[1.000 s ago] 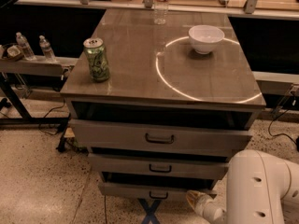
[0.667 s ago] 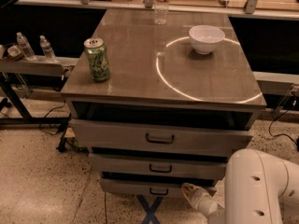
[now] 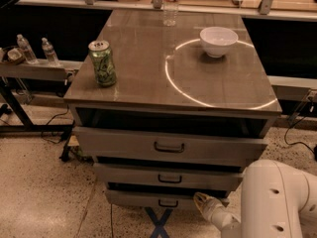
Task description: Close bottom drawer
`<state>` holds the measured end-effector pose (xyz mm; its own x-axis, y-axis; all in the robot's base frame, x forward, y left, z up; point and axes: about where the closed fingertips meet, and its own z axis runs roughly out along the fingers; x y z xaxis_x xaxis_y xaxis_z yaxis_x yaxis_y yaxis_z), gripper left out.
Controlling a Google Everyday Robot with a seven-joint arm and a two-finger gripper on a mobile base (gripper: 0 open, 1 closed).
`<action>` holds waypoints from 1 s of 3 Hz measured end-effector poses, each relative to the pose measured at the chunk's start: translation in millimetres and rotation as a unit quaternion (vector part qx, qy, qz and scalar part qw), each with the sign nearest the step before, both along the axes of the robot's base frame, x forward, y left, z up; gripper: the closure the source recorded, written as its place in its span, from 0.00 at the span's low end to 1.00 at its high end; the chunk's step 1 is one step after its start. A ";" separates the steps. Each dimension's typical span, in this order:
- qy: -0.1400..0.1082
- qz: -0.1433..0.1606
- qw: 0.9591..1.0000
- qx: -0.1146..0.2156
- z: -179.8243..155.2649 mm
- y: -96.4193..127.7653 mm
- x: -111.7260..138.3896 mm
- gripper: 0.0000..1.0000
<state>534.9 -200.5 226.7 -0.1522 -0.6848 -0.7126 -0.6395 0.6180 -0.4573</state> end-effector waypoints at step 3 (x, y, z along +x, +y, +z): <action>0.068 0.034 0.997 0.023 106.8 -66.8 -99.6 1.00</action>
Offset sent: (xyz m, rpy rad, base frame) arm -0.0900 -0.0857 0.0992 0.0633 0.0960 0.0187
